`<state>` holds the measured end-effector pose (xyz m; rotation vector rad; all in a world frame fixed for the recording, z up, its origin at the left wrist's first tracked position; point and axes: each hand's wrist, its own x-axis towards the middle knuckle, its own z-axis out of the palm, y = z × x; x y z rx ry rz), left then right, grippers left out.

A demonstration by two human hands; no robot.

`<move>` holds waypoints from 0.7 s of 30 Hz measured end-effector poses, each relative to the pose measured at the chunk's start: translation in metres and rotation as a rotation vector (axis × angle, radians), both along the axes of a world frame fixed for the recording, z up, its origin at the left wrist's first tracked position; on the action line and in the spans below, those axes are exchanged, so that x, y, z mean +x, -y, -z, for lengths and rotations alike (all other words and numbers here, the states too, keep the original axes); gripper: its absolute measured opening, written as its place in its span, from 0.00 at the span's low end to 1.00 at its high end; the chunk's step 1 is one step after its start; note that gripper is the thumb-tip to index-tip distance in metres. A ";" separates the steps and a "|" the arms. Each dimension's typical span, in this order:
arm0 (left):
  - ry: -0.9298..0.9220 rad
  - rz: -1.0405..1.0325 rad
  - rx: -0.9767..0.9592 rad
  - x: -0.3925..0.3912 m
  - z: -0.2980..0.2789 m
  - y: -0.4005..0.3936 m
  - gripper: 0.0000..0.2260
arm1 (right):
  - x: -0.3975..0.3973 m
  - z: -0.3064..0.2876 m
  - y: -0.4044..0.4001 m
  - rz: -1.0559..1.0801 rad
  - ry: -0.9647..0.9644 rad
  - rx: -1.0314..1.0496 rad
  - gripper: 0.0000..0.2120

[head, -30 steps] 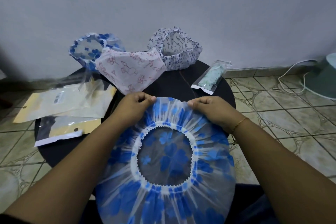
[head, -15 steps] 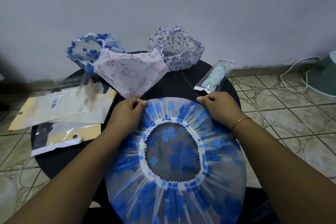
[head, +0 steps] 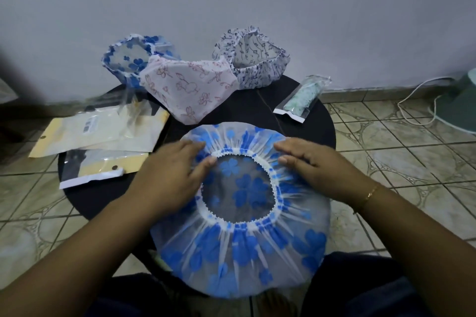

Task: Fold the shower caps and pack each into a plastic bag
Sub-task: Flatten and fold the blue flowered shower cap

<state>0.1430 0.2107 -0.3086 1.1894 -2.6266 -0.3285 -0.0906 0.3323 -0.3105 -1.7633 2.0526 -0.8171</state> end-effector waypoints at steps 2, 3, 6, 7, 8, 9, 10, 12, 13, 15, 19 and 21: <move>0.201 0.038 0.184 0.009 0.010 -0.010 0.40 | 0.002 0.012 -0.004 -0.090 -0.070 0.179 0.23; 0.271 0.049 0.203 0.014 0.017 -0.011 0.45 | 0.002 0.018 -0.006 -0.100 -0.135 0.251 0.25; 0.317 0.056 0.171 0.022 0.029 -0.005 0.52 | 0.000 0.024 -0.008 -0.058 -0.233 0.289 0.28; 0.320 0.048 0.152 0.022 0.030 -0.004 0.52 | 0.000 0.024 -0.007 -0.023 -0.259 0.274 0.30; 0.325 0.039 0.124 0.020 0.028 -0.005 0.51 | 0.000 0.023 -0.006 0.027 -0.299 0.253 0.33; 0.336 0.028 0.087 0.019 0.026 -0.006 0.50 | 0.000 0.022 -0.005 0.092 -0.346 0.229 0.36; 0.349 0.018 0.029 0.018 0.023 -0.009 0.49 | 0.000 0.020 -0.004 0.169 -0.390 0.203 0.38; 0.362 -0.003 -0.076 0.015 0.015 -0.014 0.49 | -0.003 0.015 -0.003 0.343 -0.429 0.166 0.39; 0.356 -0.014 -0.090 0.015 0.011 -0.015 0.49 | -0.006 0.012 -0.003 0.423 -0.416 0.170 0.37; 0.331 -0.029 -0.036 0.013 0.002 -0.015 0.47 | -0.010 0.007 -0.004 0.525 -0.348 0.227 0.32; 0.440 -0.039 -0.016 0.005 -0.011 -0.018 0.39 | -0.014 -0.001 -0.004 0.541 -0.311 0.261 0.23; 0.472 -0.055 -0.084 -0.003 -0.015 -0.020 0.33 | -0.011 -0.001 0.001 0.504 -0.306 0.204 0.20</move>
